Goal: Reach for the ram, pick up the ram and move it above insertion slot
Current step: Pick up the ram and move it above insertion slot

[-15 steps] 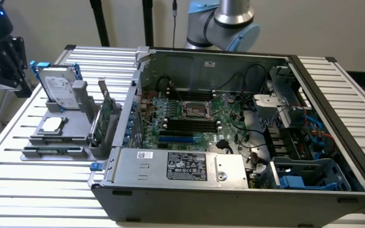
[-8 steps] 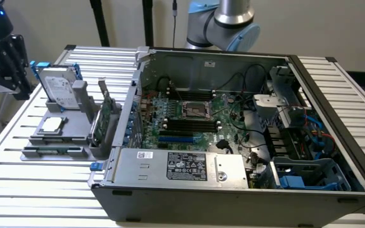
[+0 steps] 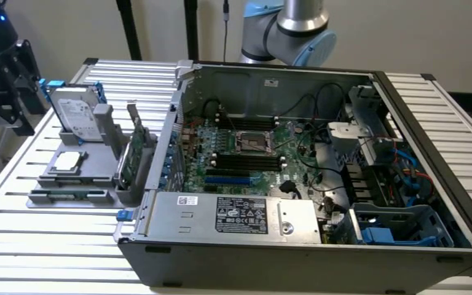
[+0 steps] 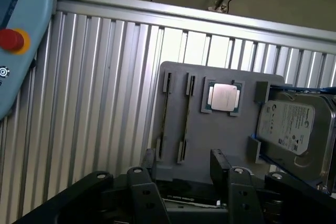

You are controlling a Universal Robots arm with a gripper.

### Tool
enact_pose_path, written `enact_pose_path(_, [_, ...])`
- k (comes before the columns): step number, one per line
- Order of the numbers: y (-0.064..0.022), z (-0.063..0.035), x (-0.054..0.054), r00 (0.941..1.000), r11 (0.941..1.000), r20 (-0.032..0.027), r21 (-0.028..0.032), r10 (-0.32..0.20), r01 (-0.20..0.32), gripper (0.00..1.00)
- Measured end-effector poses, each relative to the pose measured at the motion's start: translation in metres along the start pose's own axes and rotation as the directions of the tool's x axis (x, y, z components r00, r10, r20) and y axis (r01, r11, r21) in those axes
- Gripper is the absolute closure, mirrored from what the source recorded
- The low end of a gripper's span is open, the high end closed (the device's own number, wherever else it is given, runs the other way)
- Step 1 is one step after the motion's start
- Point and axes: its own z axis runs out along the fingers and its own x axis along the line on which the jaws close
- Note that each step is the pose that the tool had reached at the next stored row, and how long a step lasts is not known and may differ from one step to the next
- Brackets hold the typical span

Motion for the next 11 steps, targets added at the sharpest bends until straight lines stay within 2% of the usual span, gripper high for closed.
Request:
enact_pose_path(3, [-0.0002, 0.0022, 0.000, 0.9998, 0.9998, 0.0007, -0.0001, 0.019, -0.019, 0.46])
enact_pose_path(11, [-0.0008, 0.0141, 0.000, 0.9997, 0.9997, 0.0011, 0.0001, 0.025, -0.025, 0.46])
